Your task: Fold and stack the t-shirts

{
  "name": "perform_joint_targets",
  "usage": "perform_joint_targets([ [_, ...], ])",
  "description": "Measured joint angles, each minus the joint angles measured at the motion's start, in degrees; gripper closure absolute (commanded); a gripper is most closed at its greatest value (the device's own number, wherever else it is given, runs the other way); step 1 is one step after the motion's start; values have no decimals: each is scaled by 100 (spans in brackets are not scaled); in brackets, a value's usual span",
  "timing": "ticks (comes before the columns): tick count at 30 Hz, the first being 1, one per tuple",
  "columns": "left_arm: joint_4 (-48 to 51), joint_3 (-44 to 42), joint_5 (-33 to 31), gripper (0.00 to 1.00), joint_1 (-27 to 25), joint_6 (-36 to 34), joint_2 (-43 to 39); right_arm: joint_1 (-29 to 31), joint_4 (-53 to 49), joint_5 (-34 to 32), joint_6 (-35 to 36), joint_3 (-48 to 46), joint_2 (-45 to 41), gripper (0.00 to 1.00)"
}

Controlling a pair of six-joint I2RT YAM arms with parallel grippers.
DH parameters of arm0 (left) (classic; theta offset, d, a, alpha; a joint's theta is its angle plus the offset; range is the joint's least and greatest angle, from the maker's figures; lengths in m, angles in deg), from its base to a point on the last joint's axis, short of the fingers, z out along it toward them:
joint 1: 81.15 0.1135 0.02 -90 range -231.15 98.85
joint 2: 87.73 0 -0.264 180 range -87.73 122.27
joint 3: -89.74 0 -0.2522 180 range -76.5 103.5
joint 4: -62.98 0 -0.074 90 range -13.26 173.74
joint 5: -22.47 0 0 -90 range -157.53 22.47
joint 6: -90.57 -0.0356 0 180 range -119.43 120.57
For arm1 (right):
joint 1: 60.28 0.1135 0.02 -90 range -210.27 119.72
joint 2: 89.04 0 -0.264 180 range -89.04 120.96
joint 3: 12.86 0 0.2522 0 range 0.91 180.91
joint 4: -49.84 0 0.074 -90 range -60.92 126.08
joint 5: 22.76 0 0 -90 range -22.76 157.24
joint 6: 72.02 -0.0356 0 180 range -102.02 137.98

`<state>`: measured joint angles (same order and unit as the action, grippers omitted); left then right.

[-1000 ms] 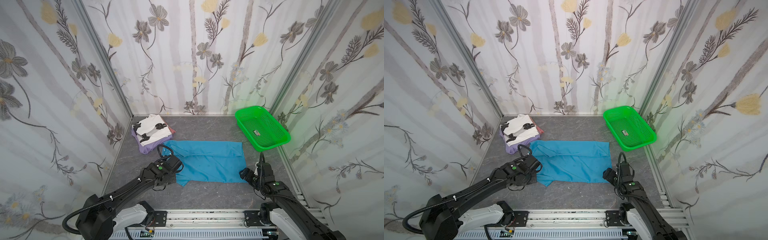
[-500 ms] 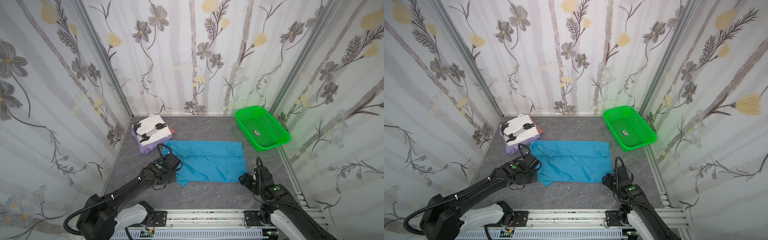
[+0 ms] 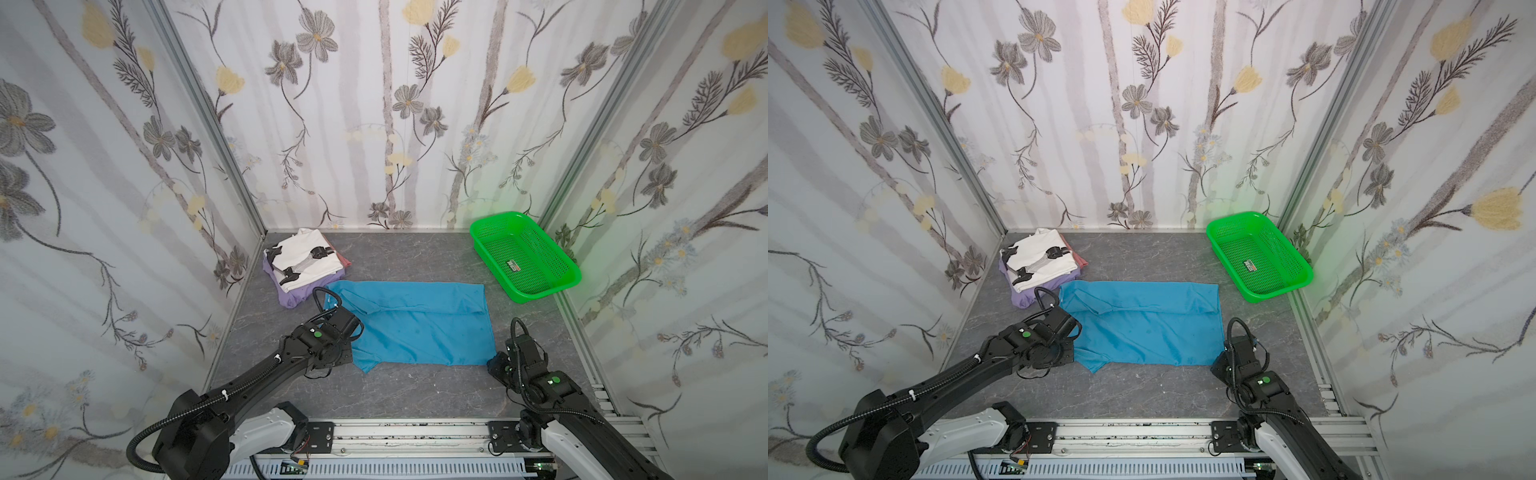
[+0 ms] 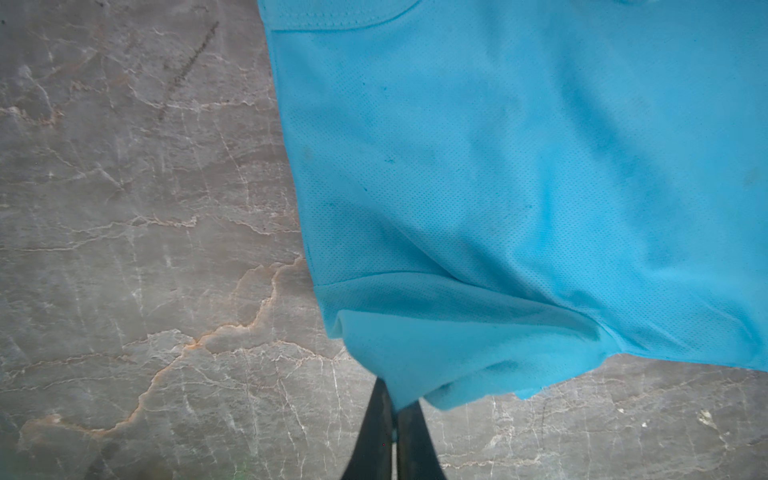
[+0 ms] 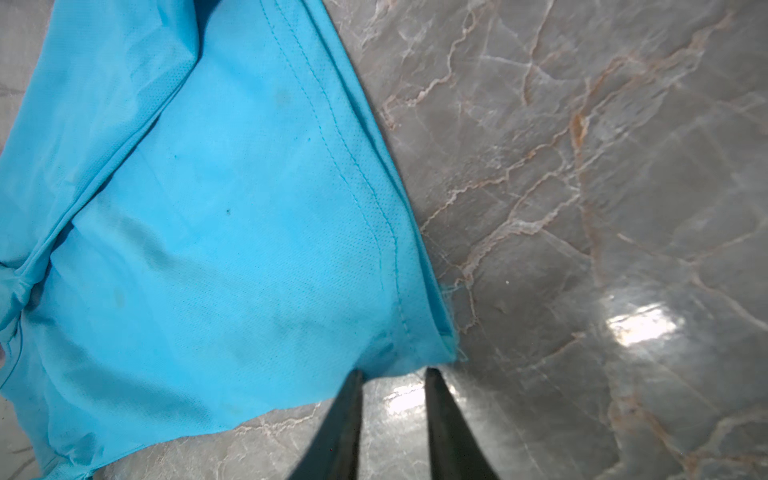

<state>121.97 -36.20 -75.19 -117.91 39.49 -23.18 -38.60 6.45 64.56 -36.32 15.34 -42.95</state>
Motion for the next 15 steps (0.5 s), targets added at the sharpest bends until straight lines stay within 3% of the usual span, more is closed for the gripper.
perform_joint_targets([
  [9,-44,-22,24,100,48,-15,-63,7,-24,-170,55,654,420,100],
  [15,-92,144,68,100,492,-232,-13,-179,177,-308,459,1480,1150,100],
])
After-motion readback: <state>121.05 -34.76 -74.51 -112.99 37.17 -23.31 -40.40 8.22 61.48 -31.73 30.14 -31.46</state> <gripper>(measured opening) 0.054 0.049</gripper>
